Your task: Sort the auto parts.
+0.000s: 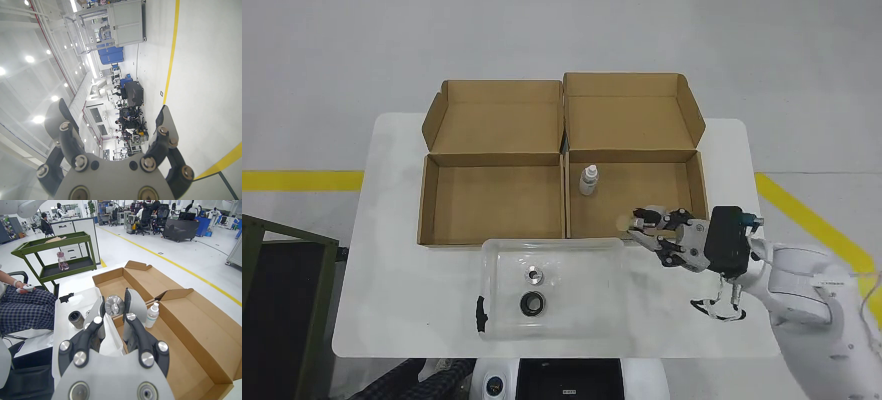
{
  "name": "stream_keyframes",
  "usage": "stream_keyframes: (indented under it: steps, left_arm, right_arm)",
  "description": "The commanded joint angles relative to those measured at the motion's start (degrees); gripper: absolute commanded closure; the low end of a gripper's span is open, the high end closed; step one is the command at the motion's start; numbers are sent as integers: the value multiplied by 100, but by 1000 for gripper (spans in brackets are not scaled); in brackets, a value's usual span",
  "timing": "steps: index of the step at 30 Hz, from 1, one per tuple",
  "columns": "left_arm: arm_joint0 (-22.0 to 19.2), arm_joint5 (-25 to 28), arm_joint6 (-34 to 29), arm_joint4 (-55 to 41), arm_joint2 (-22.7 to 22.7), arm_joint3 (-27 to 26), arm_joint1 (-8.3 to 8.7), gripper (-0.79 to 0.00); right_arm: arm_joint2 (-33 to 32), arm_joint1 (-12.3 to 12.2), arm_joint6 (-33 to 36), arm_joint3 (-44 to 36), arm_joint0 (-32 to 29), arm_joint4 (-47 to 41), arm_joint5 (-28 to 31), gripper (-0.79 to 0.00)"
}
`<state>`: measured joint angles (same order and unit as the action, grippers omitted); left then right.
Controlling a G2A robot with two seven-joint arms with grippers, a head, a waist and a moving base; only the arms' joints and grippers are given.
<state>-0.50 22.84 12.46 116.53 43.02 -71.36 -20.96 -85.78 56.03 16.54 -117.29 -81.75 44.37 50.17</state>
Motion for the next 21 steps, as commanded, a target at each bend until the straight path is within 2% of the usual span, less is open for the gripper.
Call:
stream_keyframes:
  steps: [1,11,21]
  left_arm:
    - [0,0,0,0,0,0,0,-785]
    - [0,0,0,0,0,0,0,-785]
    - [0,0,0,0,0,0,0,-785]
  right_arm:
    - [-9,-4,-16,9,-3,-46,17,0]
    - [228,-1,48,170,203,-121,-42,0]
    - [753,48,275,661,735,440,-367,0]
